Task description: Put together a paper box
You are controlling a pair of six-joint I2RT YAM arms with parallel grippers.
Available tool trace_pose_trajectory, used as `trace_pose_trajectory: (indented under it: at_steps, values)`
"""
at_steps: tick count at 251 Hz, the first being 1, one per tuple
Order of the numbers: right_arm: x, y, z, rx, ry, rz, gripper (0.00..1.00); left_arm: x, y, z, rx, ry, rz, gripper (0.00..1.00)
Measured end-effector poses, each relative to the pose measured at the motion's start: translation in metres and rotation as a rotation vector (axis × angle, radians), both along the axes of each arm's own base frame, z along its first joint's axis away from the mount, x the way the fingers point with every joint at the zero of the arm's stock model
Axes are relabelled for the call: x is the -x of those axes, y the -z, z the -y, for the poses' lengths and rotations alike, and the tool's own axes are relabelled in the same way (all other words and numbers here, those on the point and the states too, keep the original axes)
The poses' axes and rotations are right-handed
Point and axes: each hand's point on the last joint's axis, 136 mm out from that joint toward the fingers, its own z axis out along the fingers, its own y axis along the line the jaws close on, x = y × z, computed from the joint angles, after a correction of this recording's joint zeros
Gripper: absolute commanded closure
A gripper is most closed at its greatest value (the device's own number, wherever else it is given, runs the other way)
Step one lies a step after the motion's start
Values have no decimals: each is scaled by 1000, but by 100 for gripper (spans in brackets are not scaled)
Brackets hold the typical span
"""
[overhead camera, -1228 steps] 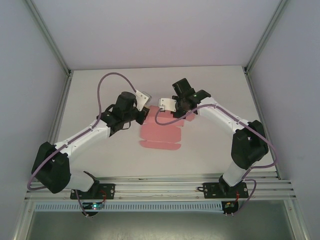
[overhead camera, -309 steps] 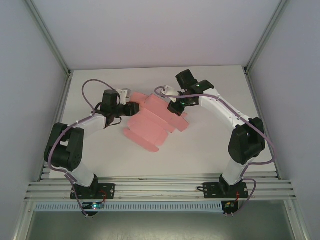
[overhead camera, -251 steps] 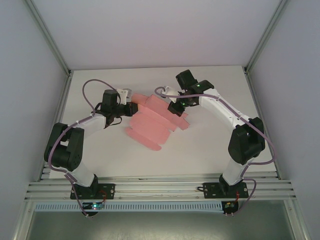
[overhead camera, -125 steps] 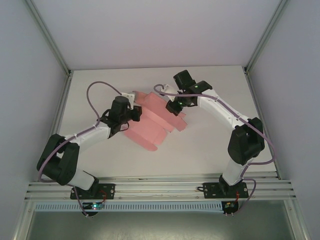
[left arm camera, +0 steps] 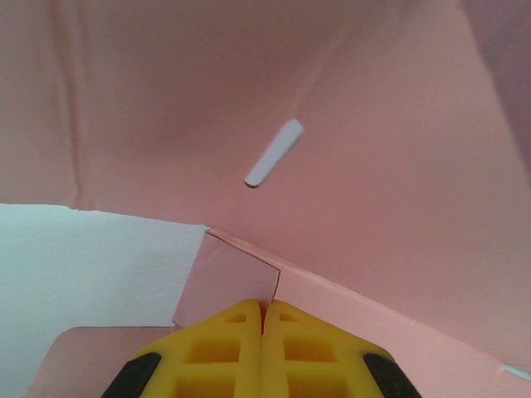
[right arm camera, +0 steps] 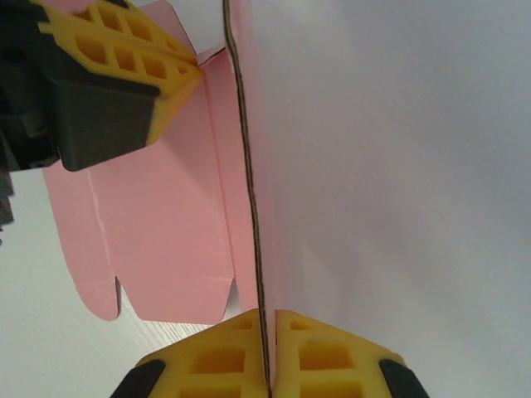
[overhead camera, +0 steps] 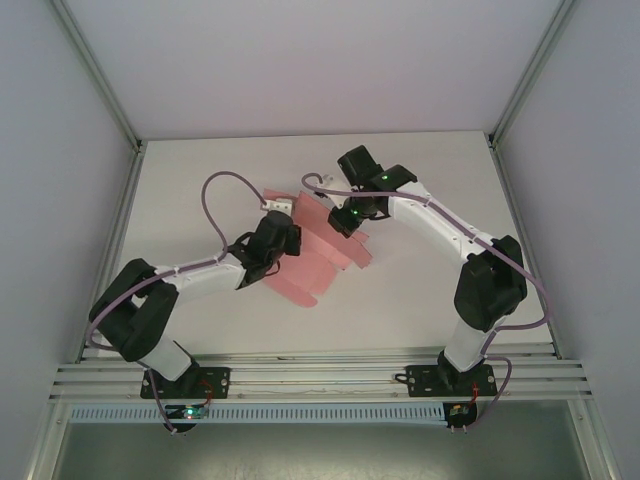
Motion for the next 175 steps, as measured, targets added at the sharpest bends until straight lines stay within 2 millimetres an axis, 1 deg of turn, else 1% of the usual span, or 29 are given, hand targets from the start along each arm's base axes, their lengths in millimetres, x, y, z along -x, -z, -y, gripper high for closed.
trace_pose_trajectory:
  at_steps: [33, 96, 149, 169, 175]
  values:
    - [3, 3, 4, 31, 7, -7, 100, -3, 8, 12, -8, -25, -4, 100]
    - [2, 5, 7, 64, 17, 9, 100, -10, 10, 19, 63, -96, 16, 100]
    - [4, 8, 10, 95, 19, 8, 100, -8, 16, 25, 71, -106, 10, 100]
    - [3, 9, 11, 103, 23, 13, 100, -8, 16, 25, 71, -109, 12, 94]
    - [3, 9, 12, 105, 25, 15, 100, -8, 16, 25, 71, -109, 12, 94]
